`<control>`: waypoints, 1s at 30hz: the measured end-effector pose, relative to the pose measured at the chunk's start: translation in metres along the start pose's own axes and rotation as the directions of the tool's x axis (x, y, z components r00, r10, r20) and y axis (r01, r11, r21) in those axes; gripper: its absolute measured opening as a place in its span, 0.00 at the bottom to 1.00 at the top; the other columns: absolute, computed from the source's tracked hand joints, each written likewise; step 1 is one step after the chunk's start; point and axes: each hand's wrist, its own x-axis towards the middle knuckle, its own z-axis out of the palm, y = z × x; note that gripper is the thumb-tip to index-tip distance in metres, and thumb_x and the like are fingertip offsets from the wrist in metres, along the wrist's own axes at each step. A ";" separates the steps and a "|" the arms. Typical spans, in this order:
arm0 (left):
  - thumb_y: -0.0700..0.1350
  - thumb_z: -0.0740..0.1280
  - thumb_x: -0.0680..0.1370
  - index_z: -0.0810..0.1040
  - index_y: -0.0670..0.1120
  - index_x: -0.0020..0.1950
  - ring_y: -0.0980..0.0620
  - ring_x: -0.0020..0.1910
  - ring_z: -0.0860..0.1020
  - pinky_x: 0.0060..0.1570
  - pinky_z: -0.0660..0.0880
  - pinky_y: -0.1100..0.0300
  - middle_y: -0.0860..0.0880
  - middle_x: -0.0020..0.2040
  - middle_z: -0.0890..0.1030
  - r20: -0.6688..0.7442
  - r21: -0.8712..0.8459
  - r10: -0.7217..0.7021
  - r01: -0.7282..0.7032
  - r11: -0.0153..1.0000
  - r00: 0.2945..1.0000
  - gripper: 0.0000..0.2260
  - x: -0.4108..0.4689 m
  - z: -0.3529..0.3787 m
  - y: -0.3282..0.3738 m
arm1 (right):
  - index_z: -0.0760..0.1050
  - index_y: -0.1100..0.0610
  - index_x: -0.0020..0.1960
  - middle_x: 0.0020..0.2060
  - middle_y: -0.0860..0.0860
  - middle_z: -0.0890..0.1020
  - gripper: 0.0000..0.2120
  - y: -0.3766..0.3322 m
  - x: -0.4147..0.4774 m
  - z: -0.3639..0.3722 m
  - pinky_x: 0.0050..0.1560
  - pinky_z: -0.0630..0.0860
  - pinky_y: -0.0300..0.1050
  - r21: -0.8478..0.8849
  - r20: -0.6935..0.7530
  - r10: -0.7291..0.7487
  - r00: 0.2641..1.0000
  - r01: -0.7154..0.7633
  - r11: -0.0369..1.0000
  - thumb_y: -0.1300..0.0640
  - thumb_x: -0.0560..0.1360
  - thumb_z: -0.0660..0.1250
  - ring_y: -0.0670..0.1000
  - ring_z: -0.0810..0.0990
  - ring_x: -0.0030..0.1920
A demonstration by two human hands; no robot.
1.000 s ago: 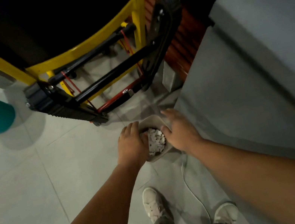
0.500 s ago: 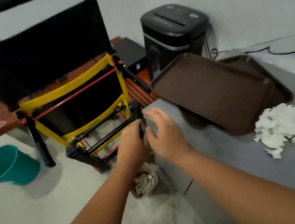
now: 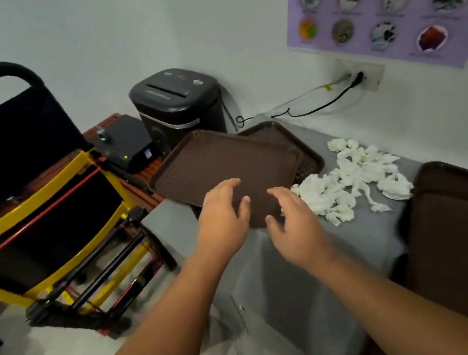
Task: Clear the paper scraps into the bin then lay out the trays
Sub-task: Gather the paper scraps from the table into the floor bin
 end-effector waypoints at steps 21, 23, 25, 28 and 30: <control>0.44 0.68 0.77 0.76 0.44 0.67 0.44 0.66 0.72 0.66 0.68 0.53 0.45 0.66 0.77 0.487 -0.156 0.471 -0.457 0.876 0.736 0.18 0.115 0.195 0.085 | 0.70 0.55 0.69 0.65 0.53 0.74 0.22 0.138 0.011 -0.076 0.68 0.70 0.52 -0.062 -0.345 0.522 0.780 -0.574 0.817 0.56 0.74 0.61 0.54 0.71 0.66; 0.43 0.68 0.76 0.78 0.42 0.62 0.42 0.62 0.75 0.63 0.69 0.52 0.43 0.61 0.79 0.489 -0.201 0.540 -0.514 0.834 0.685 0.15 0.118 0.212 0.091 | 0.70 0.55 0.68 0.64 0.53 0.75 0.23 0.144 0.008 -0.075 0.66 0.71 0.52 -0.058 -0.383 0.539 0.750 -0.602 0.797 0.58 0.74 0.62 0.54 0.72 0.65; 0.42 0.66 0.76 0.79 0.42 0.61 0.41 0.59 0.76 0.61 0.70 0.51 0.43 0.58 0.80 0.492 -0.248 0.598 -0.556 0.793 0.633 0.14 0.119 0.229 0.100 | 0.70 0.58 0.68 0.63 0.55 0.75 0.22 0.148 0.003 -0.076 0.66 0.71 0.51 -0.074 -0.426 0.550 0.718 -0.634 0.770 0.61 0.74 0.63 0.56 0.73 0.64; 0.40 0.66 0.76 0.78 0.42 0.64 0.42 0.60 0.74 0.62 0.72 0.49 0.43 0.62 0.79 0.512 -0.279 0.654 -0.613 0.739 0.556 0.16 0.121 0.249 0.121 | 0.70 0.59 0.68 0.65 0.56 0.74 0.22 0.153 -0.007 -0.079 0.67 0.70 0.52 -0.094 -0.460 0.566 0.684 -0.672 0.735 0.60 0.74 0.64 0.57 0.72 0.66; 0.40 0.67 0.76 0.78 0.41 0.64 0.42 0.61 0.73 0.62 0.72 0.49 0.42 0.62 0.78 0.496 -0.290 0.691 -0.650 0.702 0.526 0.16 0.125 0.262 0.136 | 0.70 0.59 0.68 0.66 0.55 0.73 0.22 0.154 -0.014 -0.082 0.68 0.70 0.51 -0.090 -0.477 0.573 0.667 -0.685 0.723 0.60 0.74 0.64 0.55 0.71 0.67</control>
